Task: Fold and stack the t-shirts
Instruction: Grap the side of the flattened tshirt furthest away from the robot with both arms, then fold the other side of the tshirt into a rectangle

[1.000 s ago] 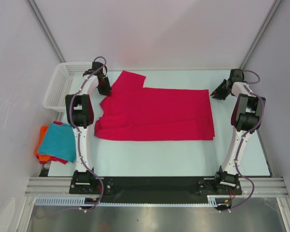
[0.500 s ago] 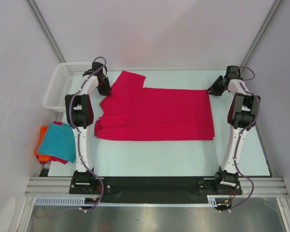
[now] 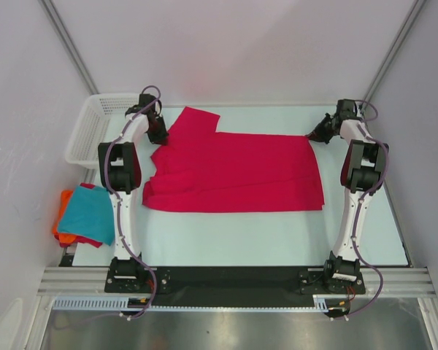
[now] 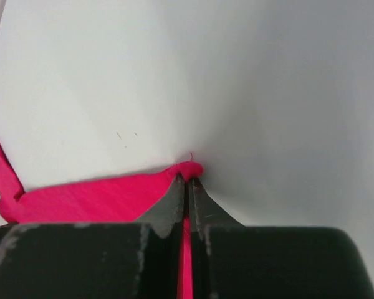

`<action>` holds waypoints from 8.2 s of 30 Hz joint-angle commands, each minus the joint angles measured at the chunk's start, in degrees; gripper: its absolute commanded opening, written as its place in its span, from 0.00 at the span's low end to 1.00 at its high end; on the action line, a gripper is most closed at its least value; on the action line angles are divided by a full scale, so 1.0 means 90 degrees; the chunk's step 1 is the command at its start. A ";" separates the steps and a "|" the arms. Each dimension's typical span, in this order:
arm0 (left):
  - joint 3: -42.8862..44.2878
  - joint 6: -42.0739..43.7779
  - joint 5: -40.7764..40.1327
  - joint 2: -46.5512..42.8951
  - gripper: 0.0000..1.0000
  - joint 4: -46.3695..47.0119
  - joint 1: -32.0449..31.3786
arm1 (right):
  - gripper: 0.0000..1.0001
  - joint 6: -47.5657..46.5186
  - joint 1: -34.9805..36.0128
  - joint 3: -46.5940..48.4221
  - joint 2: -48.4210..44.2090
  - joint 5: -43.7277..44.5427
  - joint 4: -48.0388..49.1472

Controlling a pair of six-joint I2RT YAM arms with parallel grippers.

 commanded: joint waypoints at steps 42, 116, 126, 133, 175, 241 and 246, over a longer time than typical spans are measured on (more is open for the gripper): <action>-0.3611 -0.0079 -0.0198 -0.3851 0.00 0.0937 -0.0138 | 0.00 -0.0886 0.0557 -0.3240 -0.3539 0.0914 0.0095; -0.1786 -0.0480 -0.0754 -0.1939 0.98 0.0195 -0.0129 | 0.00 -0.0955 0.0860 -0.5811 -0.6674 0.1227 -0.0618; -0.1893 -0.0568 -0.0471 -0.1695 0.98 0.0400 0.0067 | 0.00 -0.0945 0.0977 -0.5714 -0.6577 0.1275 -0.0686; -0.1933 -0.0724 -0.0373 -0.1421 0.97 0.0566 0.0067 | 0.00 -0.0994 0.0997 -0.5528 -0.6587 0.1412 -0.0881; -0.2274 -0.0959 -0.0198 -0.0717 0.00 0.0781 0.0321 | 0.00 -0.1228 0.0997 -0.4317 -0.7133 0.1168 -0.1946; -0.6173 -0.0617 0.0408 -0.8073 0.00 0.0302 0.0145 | 0.00 -0.0496 0.1300 -0.6603 -0.8883 0.0016 -0.1440; -0.4060 -0.0676 0.0281 -0.6102 0.00 0.0577 0.0145 | 0.00 -0.0427 0.1270 -0.5170 -0.6825 0.0219 -0.0296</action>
